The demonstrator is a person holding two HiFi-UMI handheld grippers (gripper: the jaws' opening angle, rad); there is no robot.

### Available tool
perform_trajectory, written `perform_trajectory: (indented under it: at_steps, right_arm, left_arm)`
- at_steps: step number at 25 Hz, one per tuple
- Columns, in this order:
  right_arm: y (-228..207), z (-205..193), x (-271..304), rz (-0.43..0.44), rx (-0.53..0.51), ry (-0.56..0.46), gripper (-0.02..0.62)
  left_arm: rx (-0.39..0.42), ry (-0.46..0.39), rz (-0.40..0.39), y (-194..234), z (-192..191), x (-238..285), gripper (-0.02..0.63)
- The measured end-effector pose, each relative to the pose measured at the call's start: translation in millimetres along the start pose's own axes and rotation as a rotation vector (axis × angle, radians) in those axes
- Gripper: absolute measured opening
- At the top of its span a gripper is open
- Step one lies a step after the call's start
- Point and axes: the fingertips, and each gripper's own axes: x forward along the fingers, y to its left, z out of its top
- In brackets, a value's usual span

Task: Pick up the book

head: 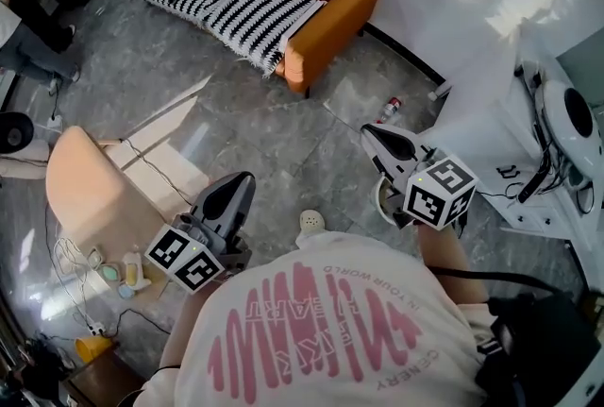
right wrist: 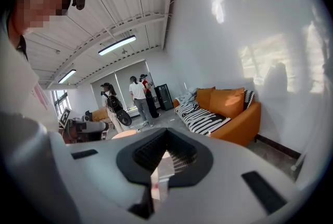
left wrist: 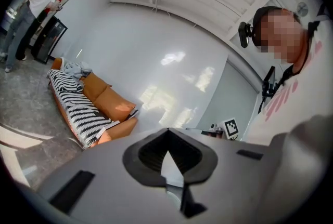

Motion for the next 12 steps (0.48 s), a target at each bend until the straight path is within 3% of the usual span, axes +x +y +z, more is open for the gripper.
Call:
perform_trajectory:
  at_steps: [12]
  right_arm:
    - [-34,24,24,0.061,-0.031,-0.030,0.009]
  left_arm:
    - [0.033,-0.046,0.030,13,17,39,0.006]
